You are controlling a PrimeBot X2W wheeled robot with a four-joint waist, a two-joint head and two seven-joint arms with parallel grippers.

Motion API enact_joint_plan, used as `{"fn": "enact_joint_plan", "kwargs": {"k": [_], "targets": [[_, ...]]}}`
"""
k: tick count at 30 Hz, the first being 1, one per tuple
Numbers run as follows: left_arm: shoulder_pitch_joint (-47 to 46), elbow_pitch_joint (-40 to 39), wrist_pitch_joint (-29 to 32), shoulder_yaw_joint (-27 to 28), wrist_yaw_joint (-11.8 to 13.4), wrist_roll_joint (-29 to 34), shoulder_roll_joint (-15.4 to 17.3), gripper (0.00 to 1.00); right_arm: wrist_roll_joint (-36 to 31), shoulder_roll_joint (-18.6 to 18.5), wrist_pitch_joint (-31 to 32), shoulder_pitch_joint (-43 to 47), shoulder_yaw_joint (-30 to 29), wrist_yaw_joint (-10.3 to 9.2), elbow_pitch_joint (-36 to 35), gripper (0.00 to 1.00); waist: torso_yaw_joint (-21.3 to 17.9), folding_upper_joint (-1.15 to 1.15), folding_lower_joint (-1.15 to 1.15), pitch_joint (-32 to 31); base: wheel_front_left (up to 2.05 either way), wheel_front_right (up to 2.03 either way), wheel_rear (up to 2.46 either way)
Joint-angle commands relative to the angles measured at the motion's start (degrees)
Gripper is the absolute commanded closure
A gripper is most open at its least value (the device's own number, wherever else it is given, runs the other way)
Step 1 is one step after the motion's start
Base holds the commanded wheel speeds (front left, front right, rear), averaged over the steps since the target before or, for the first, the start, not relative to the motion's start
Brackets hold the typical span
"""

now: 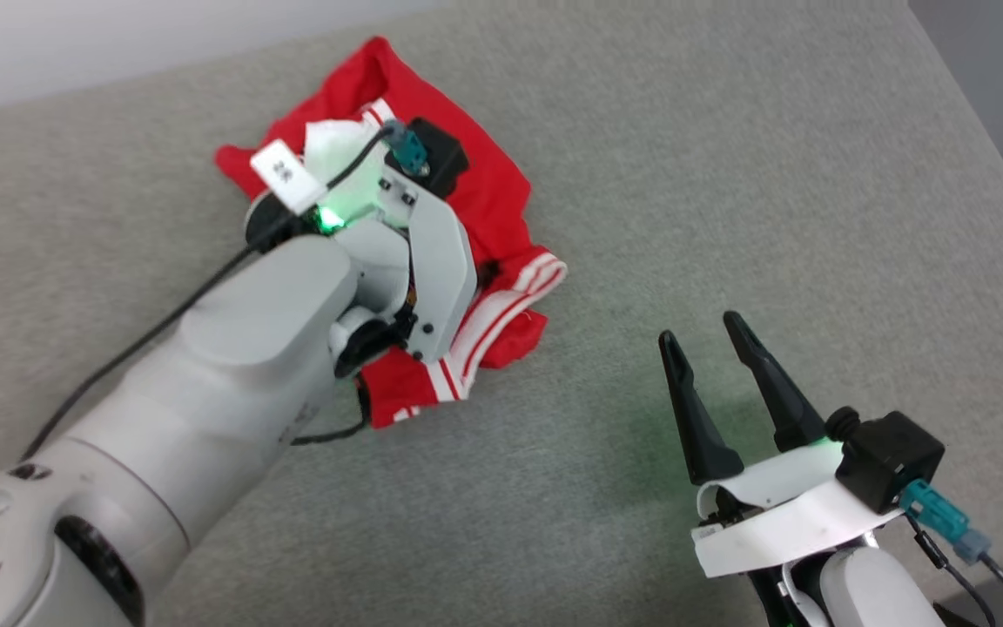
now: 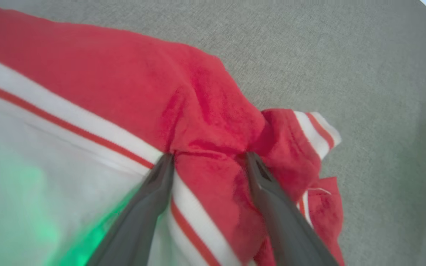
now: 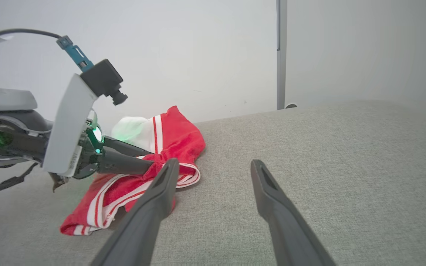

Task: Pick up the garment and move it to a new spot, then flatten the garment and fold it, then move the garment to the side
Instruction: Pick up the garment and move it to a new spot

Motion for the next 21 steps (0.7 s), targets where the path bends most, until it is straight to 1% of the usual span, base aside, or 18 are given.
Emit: {"fn": "enact_joint_plan", "kwargs": {"k": [1,6,11,14,18,19,21], "targets": [[1.82,-0.63,-1.09,-0.35,0.16,-1.04,0.33,0.0,-1.12,0.12,-0.26,1.0,-0.19,-0.07,0.55,0.0,3.51,0.0,0.0,-3.98,0.0,0.0,0.0],[3.47,-2.92,-7.11,0.27,0.16,-3.75,0.89,0.0,-3.55,0.09,-0.26,2.95,-1.0,-0.08,2.03,0.0,6.48,0.0,0.0,-7.55,0.0,0.0,0.0],[7.52,-3.68,-14.53,1.99,0.16,-6.43,2.55,0.0,-5.46,0.09,-0.19,5.43,-2.05,-0.08,3.14,0.0,9.39,0.0,0.0,-10.91,0.0,0.0,0.0],[11.92,-3.08,-19.39,3.77,0.18,-8.49,3.65,0.0,-6.72,0.03,-0.17,7.08,-3.02,-0.08,4.08,0.0,11.26,0.0,0.0,-12.8,0.0,0.0,0.0],[19.34,-2.36,-25.44,5.97,0.48,-11.41,4.9,0.0,-7.37,-1.06,-0.02,8.64,-5.14,-0.08,4.86,0.0,13.68,0.0,0.0,-14.53,0.0,0.0,0.0],[19.34,-2.36,-25.44,5.97,0.48,-11.41,4.9,0.0,-7.37,-1.06,-0.02,8.64,-5.14,-0.08,4.86,0.0,13.68,0.0,0.0,-14.53,0.0,0.0,0.0],[23.3,-2.63,-28.34,7.23,0.51,-13.14,5.18,0.0,-7.62,-1.66,0.33,9.49,-6.48,-0.08,4.74,0.0,14.85,0.0,0.0,-15.18,0.0,0.0,0.0]]}}
